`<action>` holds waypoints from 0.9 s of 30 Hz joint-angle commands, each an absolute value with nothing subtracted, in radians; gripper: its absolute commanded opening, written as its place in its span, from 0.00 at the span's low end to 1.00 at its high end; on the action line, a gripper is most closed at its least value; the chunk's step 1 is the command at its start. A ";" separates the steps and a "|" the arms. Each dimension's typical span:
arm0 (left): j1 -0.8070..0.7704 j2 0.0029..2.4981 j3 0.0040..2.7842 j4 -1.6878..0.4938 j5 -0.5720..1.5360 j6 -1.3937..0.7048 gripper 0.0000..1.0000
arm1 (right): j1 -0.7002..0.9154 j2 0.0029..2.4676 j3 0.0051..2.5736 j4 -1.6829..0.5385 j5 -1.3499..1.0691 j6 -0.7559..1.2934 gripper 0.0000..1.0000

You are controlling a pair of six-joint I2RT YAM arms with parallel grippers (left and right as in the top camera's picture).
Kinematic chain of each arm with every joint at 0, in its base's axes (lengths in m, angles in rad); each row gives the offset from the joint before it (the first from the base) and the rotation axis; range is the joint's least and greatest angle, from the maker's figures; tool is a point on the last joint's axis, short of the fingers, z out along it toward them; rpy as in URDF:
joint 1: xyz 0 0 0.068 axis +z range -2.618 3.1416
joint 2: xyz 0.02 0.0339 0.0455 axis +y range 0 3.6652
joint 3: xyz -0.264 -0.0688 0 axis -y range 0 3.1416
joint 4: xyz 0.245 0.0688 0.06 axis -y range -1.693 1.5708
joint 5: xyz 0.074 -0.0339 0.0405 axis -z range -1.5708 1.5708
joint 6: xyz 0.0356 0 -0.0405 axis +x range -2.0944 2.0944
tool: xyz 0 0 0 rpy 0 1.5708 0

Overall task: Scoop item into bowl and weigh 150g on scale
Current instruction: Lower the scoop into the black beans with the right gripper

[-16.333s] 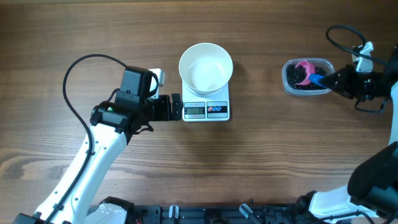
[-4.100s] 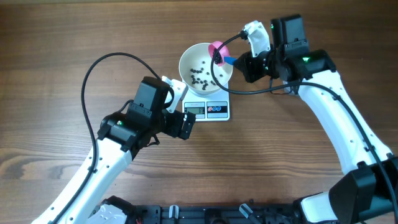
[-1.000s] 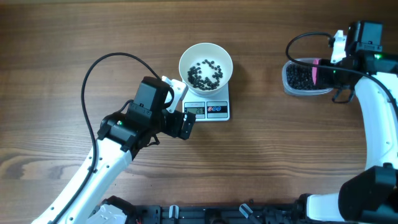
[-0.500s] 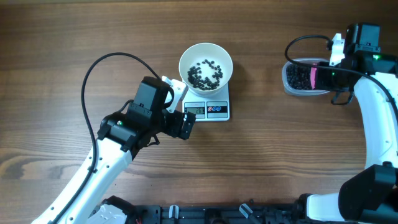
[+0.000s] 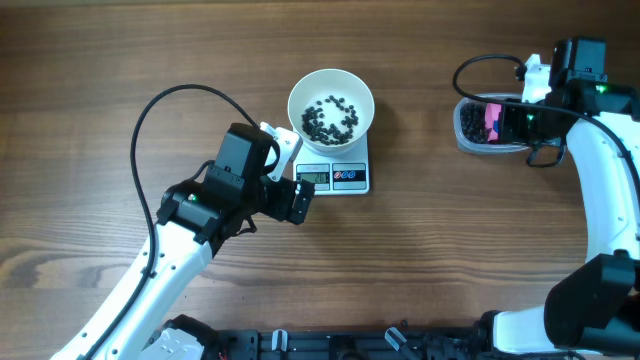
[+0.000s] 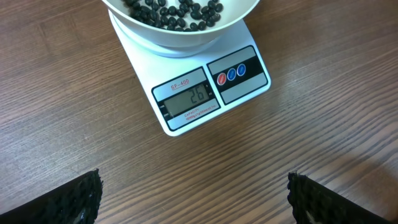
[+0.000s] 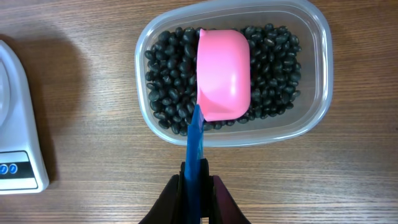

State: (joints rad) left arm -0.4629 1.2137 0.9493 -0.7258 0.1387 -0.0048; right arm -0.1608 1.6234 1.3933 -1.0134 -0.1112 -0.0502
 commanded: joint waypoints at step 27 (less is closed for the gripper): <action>-0.467 1.216 0.968 -0.723 0.130 -0.007 1.00 | -0.259 1.647 1.328 -0.962 -0.407 -0.081 0.04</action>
